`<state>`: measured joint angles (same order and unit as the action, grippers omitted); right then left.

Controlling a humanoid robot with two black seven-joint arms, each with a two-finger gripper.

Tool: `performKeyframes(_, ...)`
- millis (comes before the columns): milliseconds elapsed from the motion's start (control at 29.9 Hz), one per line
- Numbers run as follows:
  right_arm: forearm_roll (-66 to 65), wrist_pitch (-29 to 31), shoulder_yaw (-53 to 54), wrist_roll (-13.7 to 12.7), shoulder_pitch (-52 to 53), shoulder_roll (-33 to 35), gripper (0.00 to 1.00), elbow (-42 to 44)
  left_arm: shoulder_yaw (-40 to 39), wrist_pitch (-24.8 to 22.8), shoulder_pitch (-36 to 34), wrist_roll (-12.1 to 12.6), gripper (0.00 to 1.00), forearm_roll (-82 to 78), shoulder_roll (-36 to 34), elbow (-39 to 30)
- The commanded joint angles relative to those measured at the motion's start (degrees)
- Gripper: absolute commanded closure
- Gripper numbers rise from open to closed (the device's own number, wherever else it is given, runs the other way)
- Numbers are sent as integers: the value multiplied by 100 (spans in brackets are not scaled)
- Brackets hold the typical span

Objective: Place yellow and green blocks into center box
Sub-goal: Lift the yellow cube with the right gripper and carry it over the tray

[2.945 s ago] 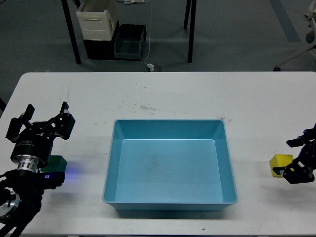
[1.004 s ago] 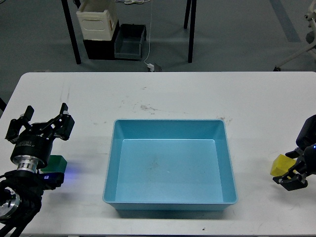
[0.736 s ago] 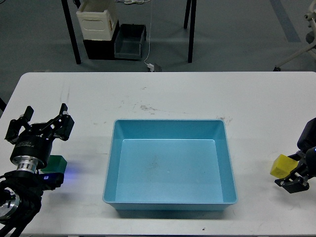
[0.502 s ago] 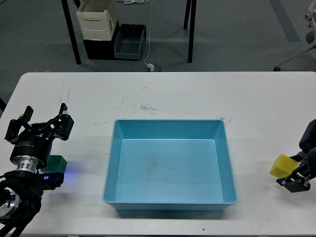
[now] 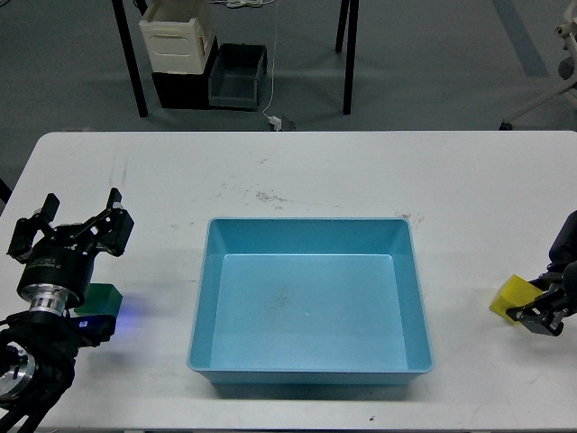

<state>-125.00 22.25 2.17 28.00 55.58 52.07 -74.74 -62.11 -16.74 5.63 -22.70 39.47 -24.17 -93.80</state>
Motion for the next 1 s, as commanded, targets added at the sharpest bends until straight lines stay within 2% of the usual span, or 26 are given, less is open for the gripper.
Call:
performKeyframes(0, 0, -405, 371, 0, 207, 58, 94, 12, -3, 4, 0, -59, 0, 0, -9, -7)
performKeyframes(201, 0, -450, 803, 0, 1137, 84, 94, -216, -100, 57, -9, -77, 0, 0, -18, -7)
performKeyframes(469, 0, -371, 724, 0, 1965, 137, 94, -1745, -109, 83, 0, -77, 0, 0, -18, -7)
performKeyframes(569, 0, -231, 418, 0, 2149, -231, 94, -2044, -144, 92, 0, -77, 0, 0, -9, -7)
performKeyframes(736, 0, 121, -479, 0, 2589, -934, 94, -2010, -249, 92, -9, -77, 0, 0, -17, -7)
performKeyframes(970, 0, 131, -1077, 0, 2545, -1937, 93, -1325, -249, 101, 0, -77, 0, 0, -18, -7)
